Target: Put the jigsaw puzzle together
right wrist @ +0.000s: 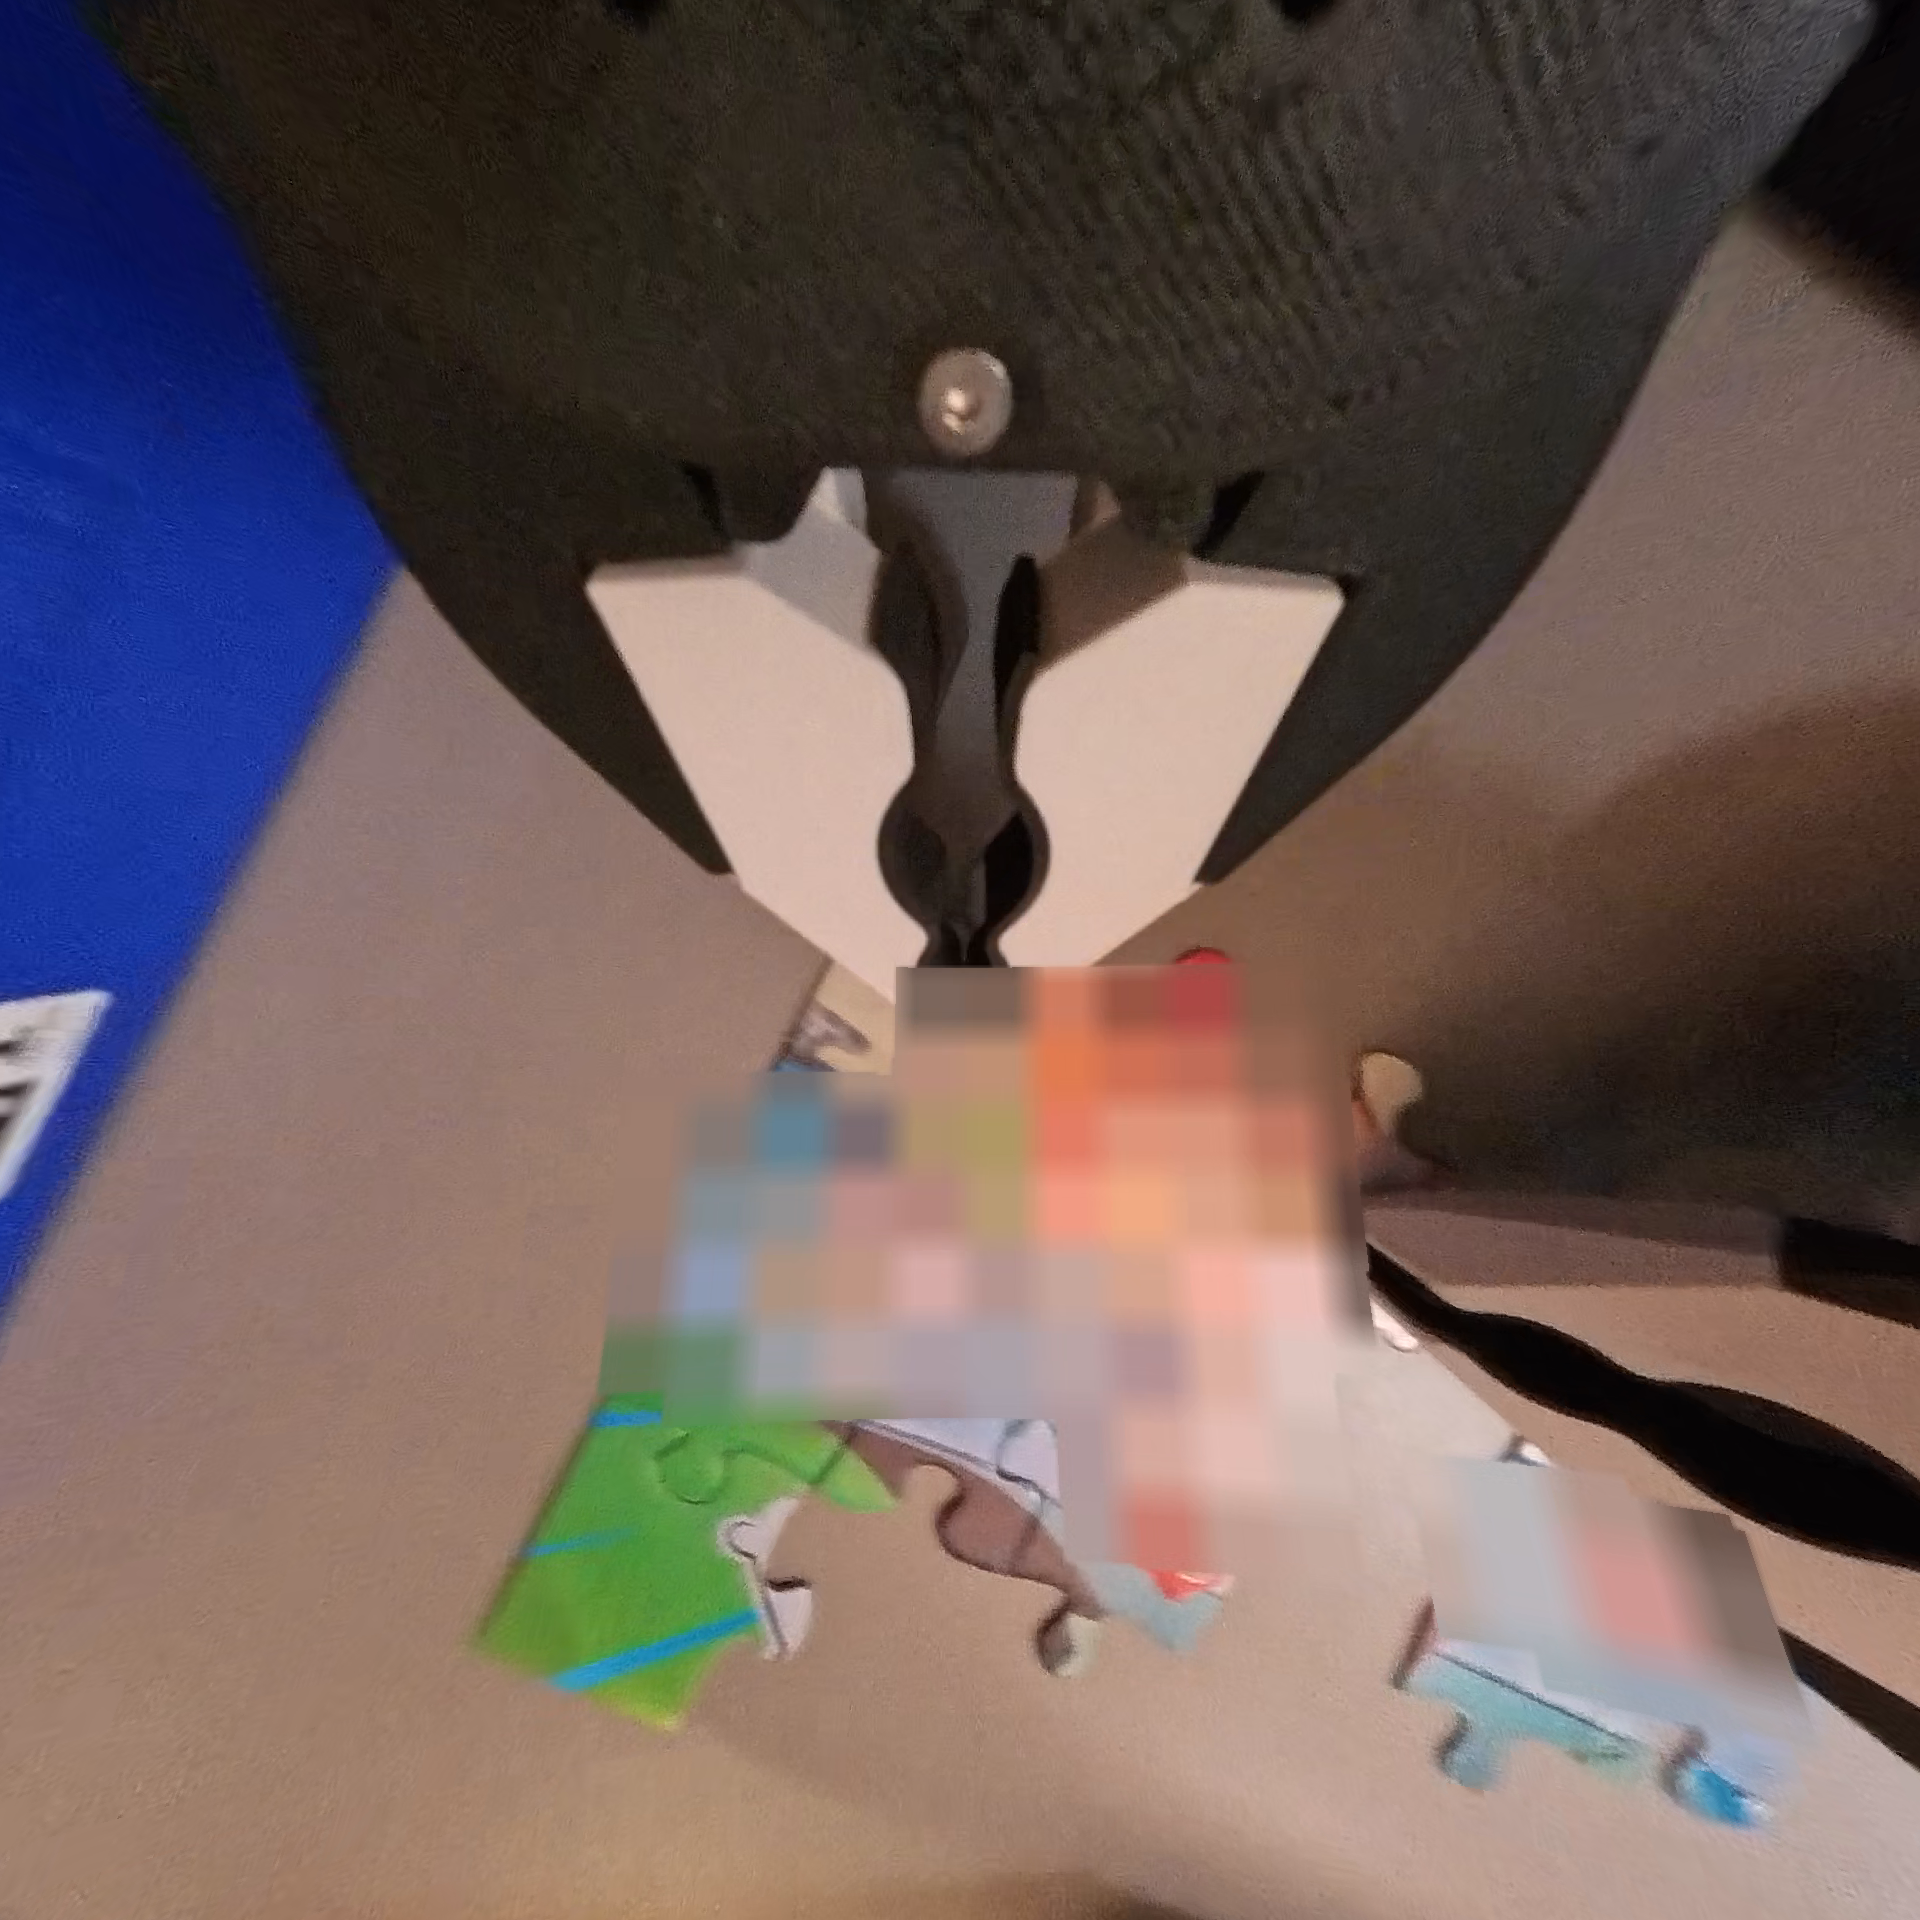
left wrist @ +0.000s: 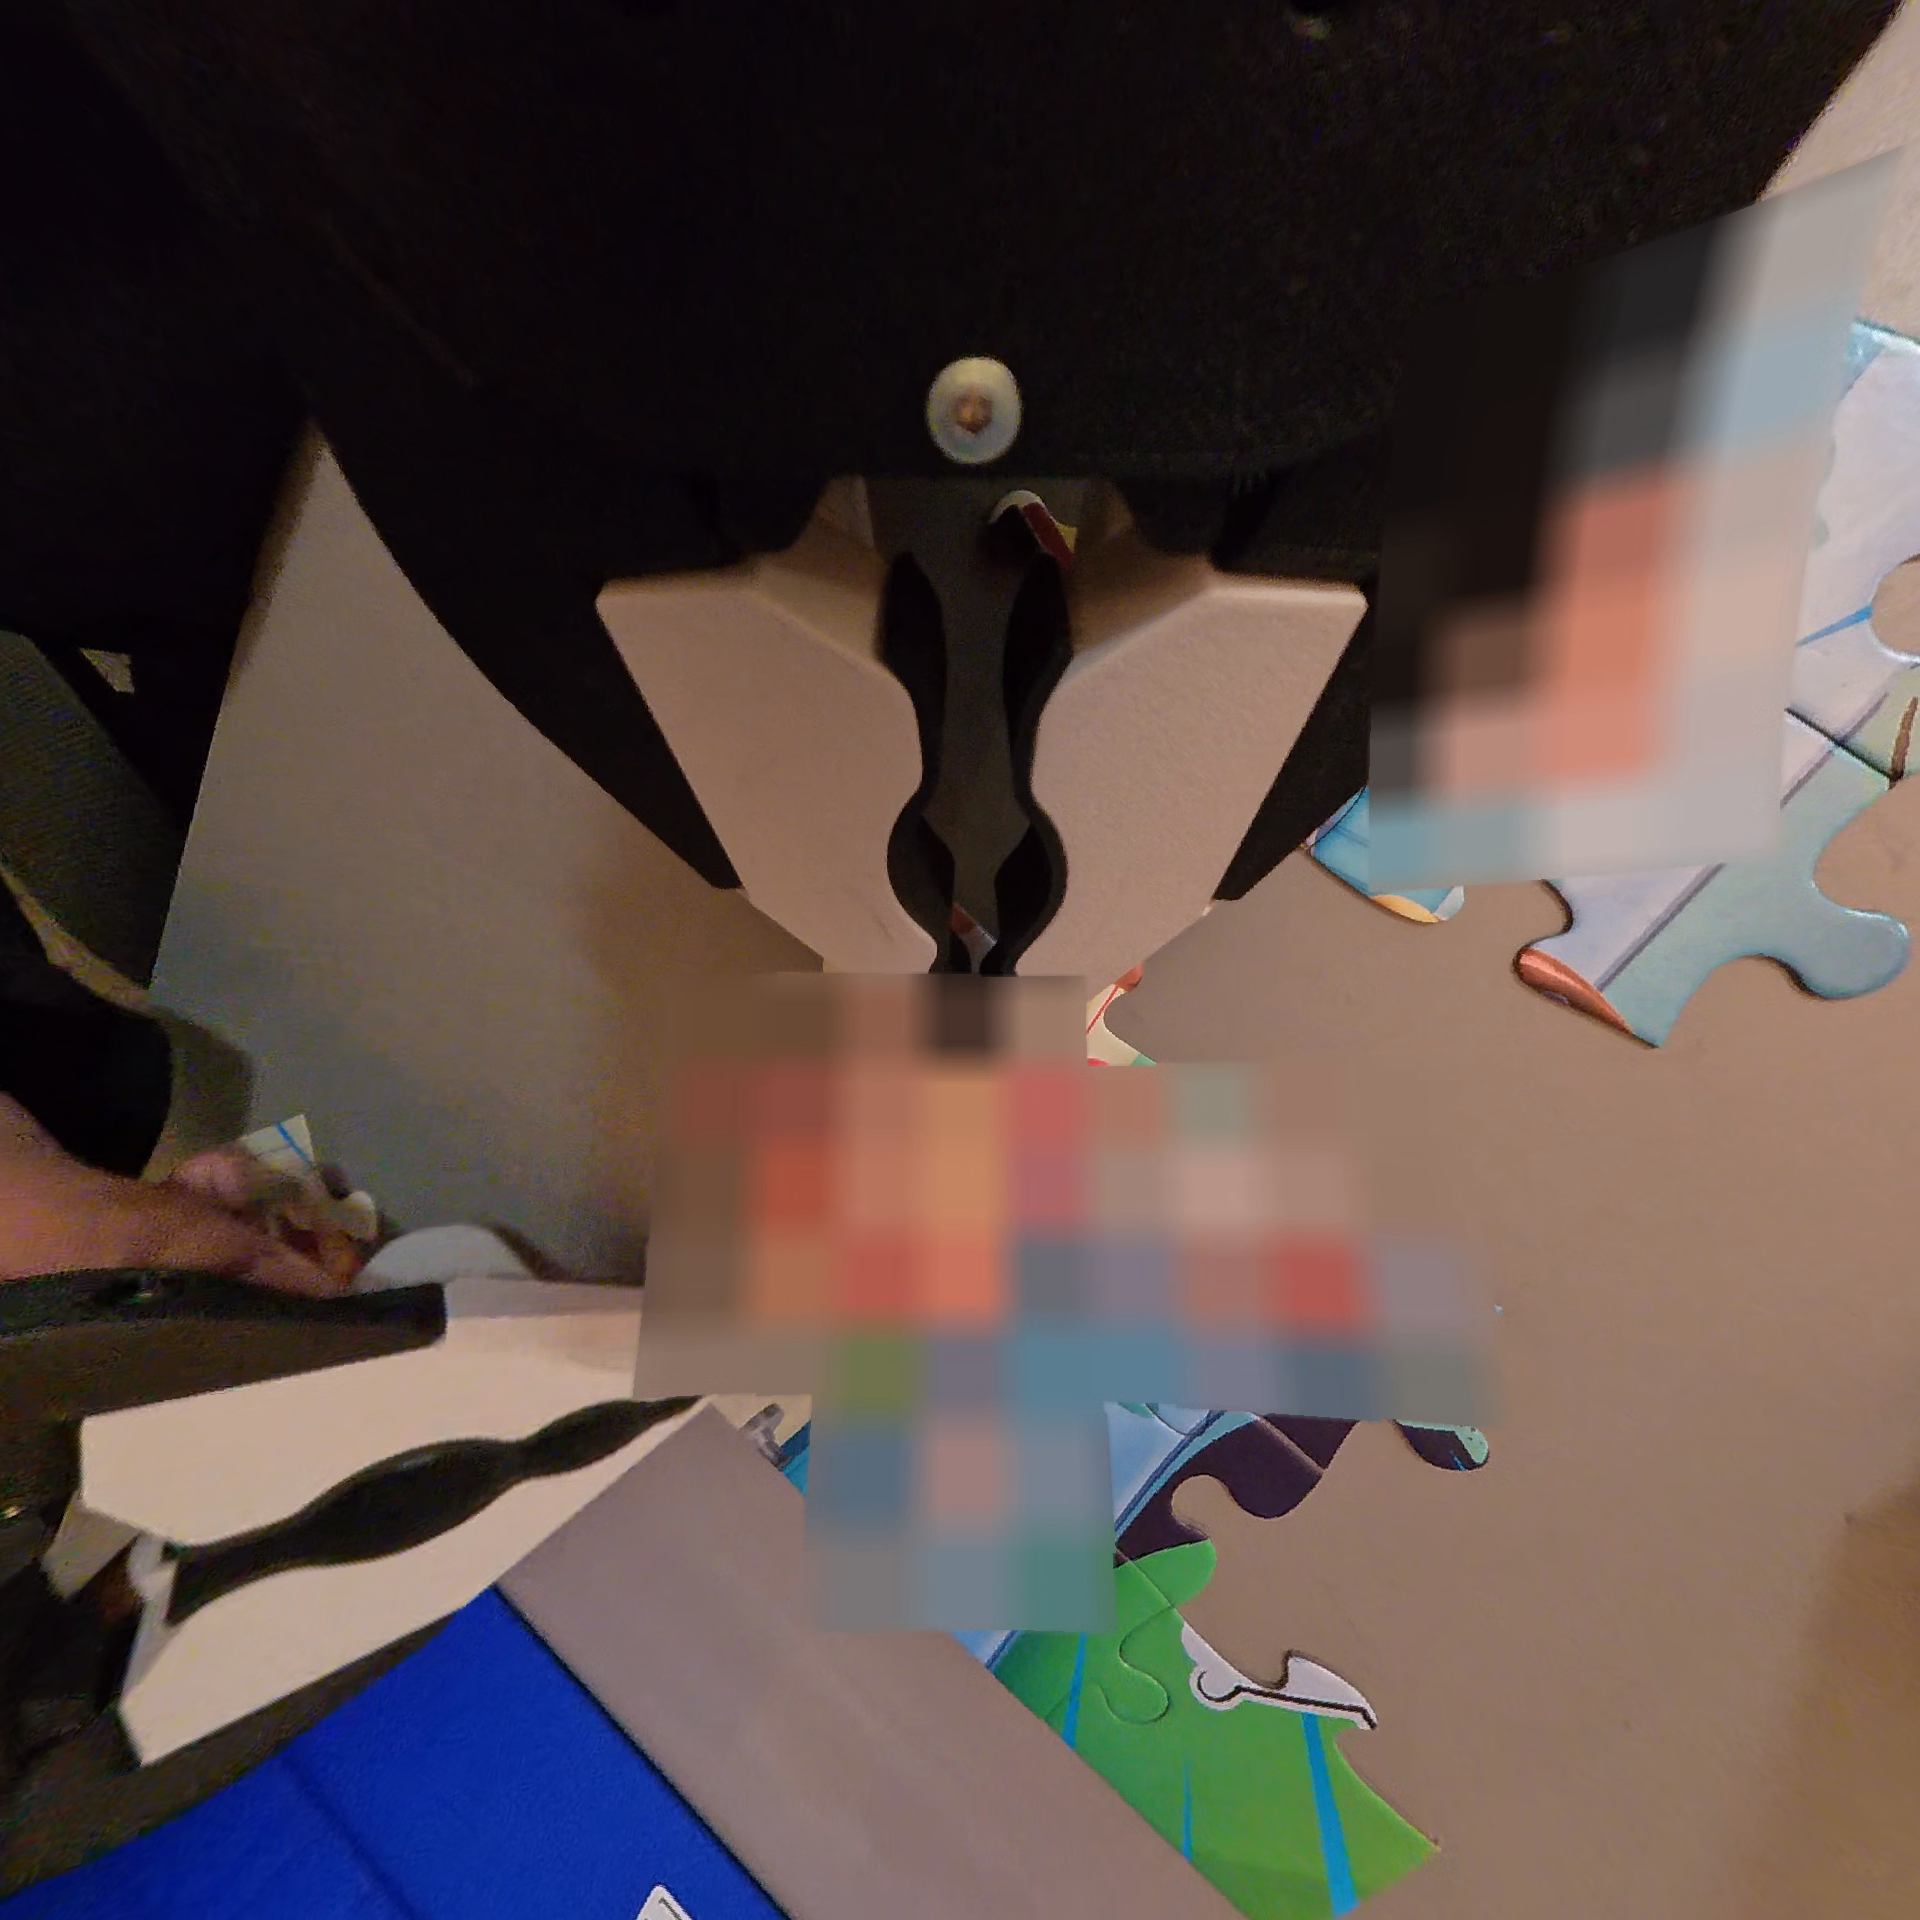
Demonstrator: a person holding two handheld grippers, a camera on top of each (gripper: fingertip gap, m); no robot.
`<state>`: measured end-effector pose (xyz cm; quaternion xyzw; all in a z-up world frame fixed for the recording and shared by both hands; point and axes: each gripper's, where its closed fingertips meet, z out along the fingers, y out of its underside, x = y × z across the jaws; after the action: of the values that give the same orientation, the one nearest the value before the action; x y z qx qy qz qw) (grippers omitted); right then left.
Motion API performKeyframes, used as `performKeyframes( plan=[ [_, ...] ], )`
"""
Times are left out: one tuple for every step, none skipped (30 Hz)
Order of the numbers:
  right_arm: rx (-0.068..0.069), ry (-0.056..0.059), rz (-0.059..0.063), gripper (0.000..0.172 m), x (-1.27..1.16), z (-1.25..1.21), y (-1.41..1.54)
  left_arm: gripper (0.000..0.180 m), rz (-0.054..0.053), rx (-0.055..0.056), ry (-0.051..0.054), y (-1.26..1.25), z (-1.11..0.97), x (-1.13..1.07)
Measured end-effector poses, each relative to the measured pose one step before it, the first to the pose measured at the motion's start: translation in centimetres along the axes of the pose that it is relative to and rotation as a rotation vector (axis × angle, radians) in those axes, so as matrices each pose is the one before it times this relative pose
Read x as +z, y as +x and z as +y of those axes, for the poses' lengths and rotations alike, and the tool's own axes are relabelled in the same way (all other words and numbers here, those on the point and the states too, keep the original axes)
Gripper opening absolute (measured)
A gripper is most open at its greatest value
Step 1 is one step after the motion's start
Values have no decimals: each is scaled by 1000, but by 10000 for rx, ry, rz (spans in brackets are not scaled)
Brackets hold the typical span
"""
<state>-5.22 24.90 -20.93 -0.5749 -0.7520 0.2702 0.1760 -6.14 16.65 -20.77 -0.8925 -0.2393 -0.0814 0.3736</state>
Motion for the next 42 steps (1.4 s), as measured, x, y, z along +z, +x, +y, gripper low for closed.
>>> performKeyframes(
  plan=[
    [-11,19,-140,0,14,-40,-268,0,-13,-9,9,-3,-8,6],
    [193,145,-529,0,221,-261,-948,0,-7,0,-4,22,-9,11],
    [177,162,-554,0,367,-304,-1040,0,-10,20,-18,11,-2,1],
    [67,140,-328,0,326,-271,-659,0,-21,32,-21,-1,1,5],
    [-84,156,-14,0,313,-344,-79,0,-22,28,-8,-1,6,7],
    [-129,96,118,0,215,-307,156,0,-22,17,-2,-9,4,-2],
    [-63,41,211,0,139,-242,391,0,-15,12,5,0,2,-5],
    [-19,14,473,0,26,-220,869,0,-5,2,-1,3,-1,6],
    [-123,-66,706,0,-59,-115,1198,0,3,6,-11,8,3,6],
    [-220,-68,395,0,15,-98,621,0,2,2,-6,3,-14,3],
    [-40,-52,-286,0,112,-99,-536,0,7,-6,2,-2,5,2],
    [58,27,-781,0,134,-124,-1342,0,9,-11,8,2,3,-1],
    [92,40,-307,0,107,-33,-505,0,15,-14,5,3,2,-3],
    [-128,-43,392,0,-154,45,634,0,18,-15,-2,2,1,0],
    [-181,-130,865,0,-268,104,1344,0,8,-9,-1,-1,-8,0],
    [-109,-71,356,0,-78,86,583,0,-5,2,4,1,-1,2],
    [194,65,-609,0,65,-97,-980,0,-10,6,9,4,8,-2],
    [352,94,-1036,0,145,-112,-1677,0,-14,12,3,6,-2,1],
    [148,15,-278,0,93,21,-460,0,-14,26,-11,-7,1,-9],
    [-223,-70,467,0,-87,42,648,0,-11,26,-11,7,5,5],
    [-301,-98,896,0,-198,-13,1284,0,16,9,-4,51,8,38],
    [-279,-74,709,0,-58,-61,1049,0,-12,3,16,11,-14,3],
    [-15,60,-27,0,138,-235,-69,0,-16,22,6,3,-1,2],
    [206,141,-720,0,260,-407,-1156,0,2,2,9,10,-8,6],
    [275,135,-889,0,331,-359,-1450,0,15,-3,1,11,-1,9],
    [41,106,-389,0,400,-313,-785,0,12,-6,-4,-9,-2,-9],
    [-328,67,208,0,229,-248,86,0,17,-18,6,6,7,5],
    [-341,-8,617,0,93,-194,800,0,15,-23,11,-3,-6,-5],
    [-199,-89,745,0,0,-94,1208,0,13,-10,10,2,6,-6],
    [-67,-108,565,0,-32,46,1162,0,11,-5,10,-1,-1,1],
    [130,-62,237,0,52,38,728,0,-5,14,7,1,0,4],
    [256,16,-92,0,96,-125,124,0,-17,31,0,-1,0,6],
    [175,16,-167,0,138,-170,-191,0,-14,25,-2,3,-8,-3],
    [44,58,-203,0,174,-265,-555,0,3,10,-1,13,-6,13],
    [-2,87,-424,0,273,-301,-1107,0,16,-8,5,20,-12,18],
    [-22,123,-451,0,302,-344,-1242,0,18,-15,4,8,4,10],
    [-147,82,-218,0,287,-263,-903,0,17,-16,4,1,-7,4],
    [-339,16,50,0,178,-144,-385,0,18,-14,3,-2,0,-4],
    [-334,-30,237,0,12,-42,137,0,16,-10,1,-2,13,2],
    [-129,-49,294,0,-74,86,541,0,11,-10,4,-2,-3,3],
    [62,-74,322,0,-117,201,855,0,0,-4,3,-1,2,-5],
    [176,-54,245,0,-110,222,883,0,-6,10,3,2,5,2]
  ],
)
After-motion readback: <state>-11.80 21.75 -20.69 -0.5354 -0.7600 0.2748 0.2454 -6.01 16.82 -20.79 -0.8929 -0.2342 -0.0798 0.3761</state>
